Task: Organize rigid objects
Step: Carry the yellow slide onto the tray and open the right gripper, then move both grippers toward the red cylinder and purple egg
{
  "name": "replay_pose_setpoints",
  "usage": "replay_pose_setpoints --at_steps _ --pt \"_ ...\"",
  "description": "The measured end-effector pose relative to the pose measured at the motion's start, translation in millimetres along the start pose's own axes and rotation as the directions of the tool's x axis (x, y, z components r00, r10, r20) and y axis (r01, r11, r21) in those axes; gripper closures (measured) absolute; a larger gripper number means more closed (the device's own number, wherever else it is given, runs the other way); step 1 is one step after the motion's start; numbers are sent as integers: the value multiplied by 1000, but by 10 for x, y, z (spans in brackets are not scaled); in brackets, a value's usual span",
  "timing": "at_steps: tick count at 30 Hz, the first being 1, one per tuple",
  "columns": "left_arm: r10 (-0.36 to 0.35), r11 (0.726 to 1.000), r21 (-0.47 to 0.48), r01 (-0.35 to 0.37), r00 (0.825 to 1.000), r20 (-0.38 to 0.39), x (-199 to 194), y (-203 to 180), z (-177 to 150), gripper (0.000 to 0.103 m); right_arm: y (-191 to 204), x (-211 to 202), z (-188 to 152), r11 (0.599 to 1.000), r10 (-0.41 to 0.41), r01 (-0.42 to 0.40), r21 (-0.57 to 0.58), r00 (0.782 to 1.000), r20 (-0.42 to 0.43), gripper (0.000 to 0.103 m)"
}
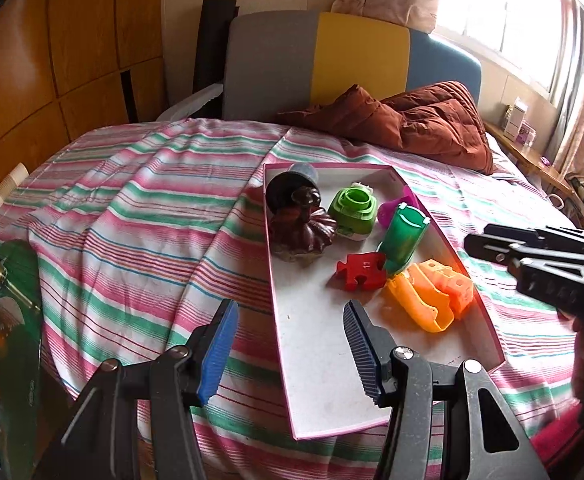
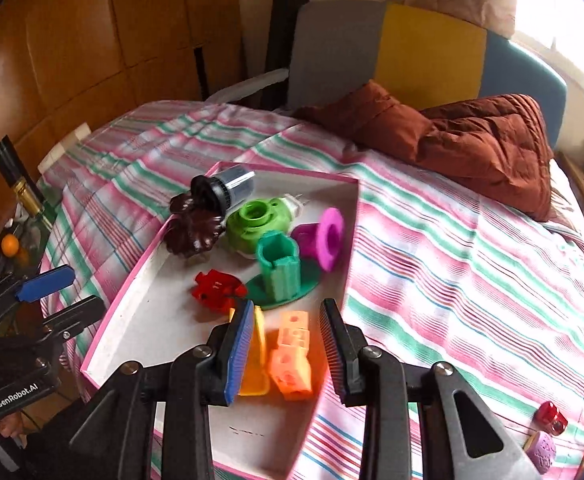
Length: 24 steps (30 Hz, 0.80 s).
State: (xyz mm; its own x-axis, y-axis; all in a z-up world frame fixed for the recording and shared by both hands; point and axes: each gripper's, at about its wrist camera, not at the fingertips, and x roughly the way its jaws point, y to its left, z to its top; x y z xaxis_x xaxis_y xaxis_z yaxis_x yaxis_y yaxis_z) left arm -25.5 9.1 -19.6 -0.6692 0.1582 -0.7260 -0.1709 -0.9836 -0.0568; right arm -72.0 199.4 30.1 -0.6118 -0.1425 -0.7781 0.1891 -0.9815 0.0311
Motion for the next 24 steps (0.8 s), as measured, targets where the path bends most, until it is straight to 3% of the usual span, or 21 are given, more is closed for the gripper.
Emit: replay_pose_setpoints --at_steps 8,15,19,24 --pt "-13 999 36 13 1000 15 -67 -114 18 47 -585 -219 -131 988 -103 102 118 995 6 69" --pt "-23 997 71 21 1000 22 -99 -225 26 47 -1231 -401 -308 946 -213 213 245 977 -29 69" --pt "-38 995 96 35 999 24 -105 -323 50 47 -1648 -534 -437 894 -270 270 357 962 -51 69" --pt "-62 988 144 58 998 30 -121 -500 87 47 -2181 -704 -677 795 -302 296 530 950 -77 69"
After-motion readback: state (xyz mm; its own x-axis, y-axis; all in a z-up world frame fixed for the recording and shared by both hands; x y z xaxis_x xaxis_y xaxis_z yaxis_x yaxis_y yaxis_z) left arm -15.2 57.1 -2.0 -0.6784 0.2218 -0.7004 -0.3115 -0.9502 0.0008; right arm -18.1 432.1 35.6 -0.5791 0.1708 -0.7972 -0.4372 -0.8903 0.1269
